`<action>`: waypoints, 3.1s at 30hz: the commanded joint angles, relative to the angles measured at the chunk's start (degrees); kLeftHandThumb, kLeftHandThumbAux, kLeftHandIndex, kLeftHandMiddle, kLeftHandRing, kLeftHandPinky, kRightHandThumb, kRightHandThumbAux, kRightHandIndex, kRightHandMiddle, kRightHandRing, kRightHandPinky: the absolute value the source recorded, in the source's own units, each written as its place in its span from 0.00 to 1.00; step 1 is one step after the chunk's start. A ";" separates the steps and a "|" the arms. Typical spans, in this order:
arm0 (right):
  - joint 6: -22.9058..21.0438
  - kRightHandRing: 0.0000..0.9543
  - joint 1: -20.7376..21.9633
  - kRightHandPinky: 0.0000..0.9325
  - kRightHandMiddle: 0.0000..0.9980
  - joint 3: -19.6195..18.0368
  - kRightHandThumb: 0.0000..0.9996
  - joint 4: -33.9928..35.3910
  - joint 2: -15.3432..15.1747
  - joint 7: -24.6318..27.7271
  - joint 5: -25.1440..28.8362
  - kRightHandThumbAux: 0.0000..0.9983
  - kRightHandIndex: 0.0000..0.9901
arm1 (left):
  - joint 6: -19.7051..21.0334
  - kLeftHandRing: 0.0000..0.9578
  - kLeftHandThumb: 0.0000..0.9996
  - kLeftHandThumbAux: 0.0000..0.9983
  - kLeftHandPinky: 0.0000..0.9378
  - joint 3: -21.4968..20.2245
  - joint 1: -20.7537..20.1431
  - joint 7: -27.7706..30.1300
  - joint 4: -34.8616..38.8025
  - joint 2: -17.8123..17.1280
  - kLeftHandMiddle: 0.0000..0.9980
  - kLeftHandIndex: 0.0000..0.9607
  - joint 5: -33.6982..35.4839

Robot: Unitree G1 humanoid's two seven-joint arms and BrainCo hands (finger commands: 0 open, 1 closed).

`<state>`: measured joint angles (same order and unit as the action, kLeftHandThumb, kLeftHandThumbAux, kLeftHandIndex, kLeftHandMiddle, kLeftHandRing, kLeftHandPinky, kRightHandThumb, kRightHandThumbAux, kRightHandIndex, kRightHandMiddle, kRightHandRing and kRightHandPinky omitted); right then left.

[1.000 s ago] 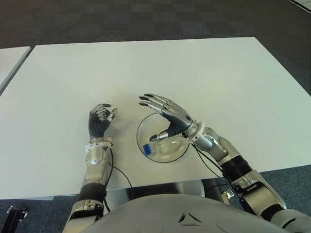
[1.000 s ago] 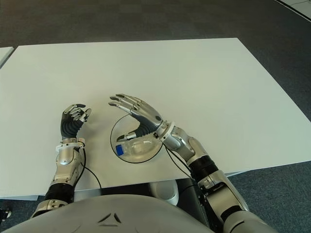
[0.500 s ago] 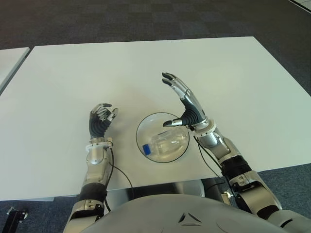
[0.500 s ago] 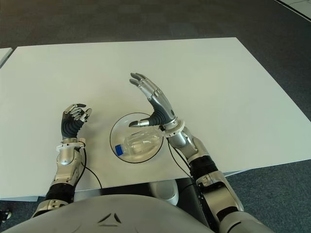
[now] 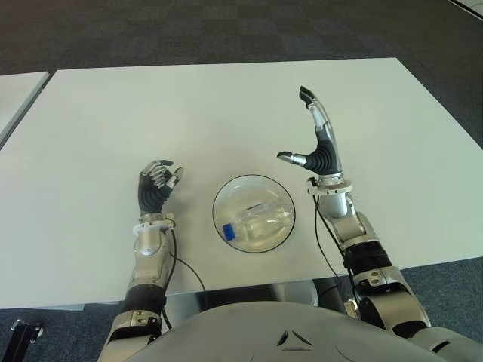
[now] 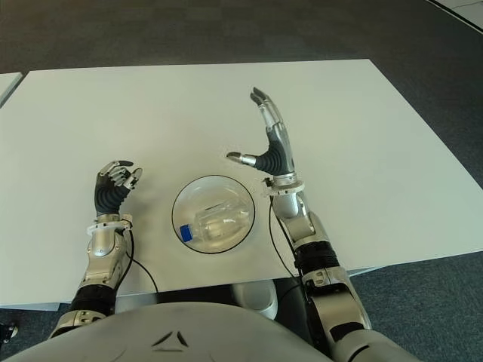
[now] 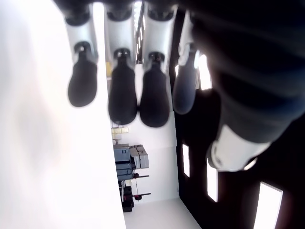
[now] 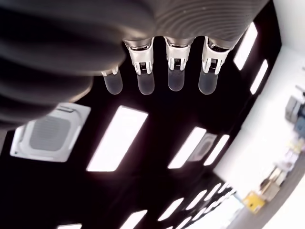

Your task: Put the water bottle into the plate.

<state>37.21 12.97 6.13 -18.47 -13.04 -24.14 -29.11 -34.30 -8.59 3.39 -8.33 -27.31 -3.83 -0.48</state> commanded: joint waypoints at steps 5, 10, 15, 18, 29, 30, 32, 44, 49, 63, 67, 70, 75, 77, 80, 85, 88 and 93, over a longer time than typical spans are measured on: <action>-5.09 0.00 -2.20 0.00 0.00 -1.75 0.23 -1.02 1.04 -1.64 0.32 0.46 0.00 | 1.47 0.73 0.71 0.72 0.73 -0.29 0.14 0.53 0.14 0.05 0.71 0.45 0.40; -2.85 0.00 -1.22 0.01 0.00 -2.10 0.23 -5.93 1.67 -3.83 1.50 0.54 0.00 | 1.16 0.73 0.71 0.72 0.73 -0.15 0.24 0.85 0.28 -0.15 0.72 0.45 0.41; -2.40 0.00 -1.32 0.04 0.00 -2.35 0.22 -7.01 1.95 -3.88 2.77 0.61 0.00 | 0.25 0.72 0.71 0.72 0.72 -0.15 0.19 1.04 -0.12 -0.40 0.71 0.45 0.30; -2.64 0.00 -1.73 0.06 0.00 -2.93 0.22 -7.80 2.28 -2.57 5.11 0.65 0.00 | 0.22 0.72 0.71 0.72 0.72 -0.11 0.12 1.22 -0.38 -0.54 0.71 0.45 0.30; -0.40 0.05 -1.75 0.18 0.03 -4.23 0.25 -12.88 3.69 1.50 12.25 0.80 0.02 | 0.68 0.72 0.71 0.72 0.72 -0.34 -0.02 2.11 -0.92 -1.04 0.71 0.45 0.62; 0.18 0.06 -1.74 0.19 0.03 -4.49 0.26 -13.93 3.83 1.96 13.07 0.81 0.03 | 0.78 0.72 0.71 0.72 0.72 -0.34 -0.03 2.10 -0.92 -1.08 0.71 0.45 0.59; 1.35 0.10 -1.64 0.23 0.06 -5.08 0.29 -15.91 4.20 3.16 15.04 0.82 0.07 | 1.28 0.73 0.71 0.72 0.72 -0.36 0.00 1.97 -0.75 -1.06 0.71 0.45 0.51; 1.46 0.39 0.59 0.46 0.39 -7.73 0.23 -23.80 4.63 5.13 18.34 0.99 0.39 | 1.43 0.73 0.71 0.72 0.74 -0.40 -0.19 1.38 -1.07 -0.97 0.72 0.45 0.14; 0.31 0.47 1.03 0.53 0.45 -8.16 0.54 -24.87 5.02 4.82 18.16 0.82 0.43 | 1.26 0.73 0.71 0.72 0.73 -0.49 -0.27 1.33 -1.27 -0.82 0.72 0.45 0.29; 0.20 0.58 -0.08 0.62 0.56 -9.37 0.71 -25.72 7.98 4.35 19.57 0.73 0.44 | 3.77 0.74 0.71 0.72 0.75 -0.48 0.07 0.75 -0.59 -0.69 0.73 0.46 -0.05; 1.09 0.60 -0.16 0.64 0.57 -9.65 0.71 -26.36 8.20 4.47 19.72 0.73 0.44 | 3.68 0.74 0.71 0.72 0.76 -0.41 0.08 0.57 -0.68 -0.71 0.73 0.46 -0.41; 1.67 0.61 -0.12 0.65 0.59 -9.79 0.71 -26.86 8.27 4.62 19.79 0.73 0.44 | 3.42 0.74 0.71 0.72 0.76 -0.43 0.04 0.58 -0.79 -0.74 0.74 0.46 -0.62; 2.37 0.62 0.49 0.65 0.60 -10.07 0.71 -28.99 8.25 4.60 19.86 0.73 0.44 | 4.28 0.74 0.71 0.72 0.75 -0.39 -0.08 0.44 -0.94 -0.76 0.73 0.45 -0.96; 2.18 0.62 0.62 0.65 0.60 -10.13 0.71 -29.24 8.26 4.69 19.91 0.73 0.44 | 4.45 0.74 0.71 0.72 0.74 -0.40 -0.10 0.39 -0.92 -0.66 0.73 0.45 -0.99; 2.26 0.63 0.87 0.66 0.61 -10.22 0.71 -29.86 8.34 4.87 20.08 0.73 0.44 | 4.71 0.73 0.71 0.72 0.73 -0.33 -0.09 0.32 -0.83 -0.55 0.72 0.45 -0.97; 3.37 0.65 1.07 0.71 0.62 -10.40 0.71 -30.51 8.88 5.40 20.91 0.73 0.44 | 5.52 0.73 0.71 0.72 0.73 -0.31 -0.19 -0.20 -0.88 -0.53 0.72 0.45 -1.26; 4.14 0.67 1.16 0.72 0.63 -10.42 0.71 -30.85 9.54 5.61 21.50 0.73 0.44 | 6.09 0.73 0.71 0.72 0.75 -0.39 -0.10 -0.60 -0.49 -0.38 0.72 0.45 -1.37; 4.54 0.69 1.28 0.72 0.66 -11.08 0.71 -31.15 10.68 7.14 23.69 0.73 0.44 | 6.13 0.73 0.71 0.72 0.73 -0.32 0.03 -0.69 -0.07 -0.23 0.72 0.45 -1.08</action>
<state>41.38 14.08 -4.39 -48.58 -3.63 -18.12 -7.32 -29.04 -8.71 3.34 -8.46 -27.50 -4.41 -1.30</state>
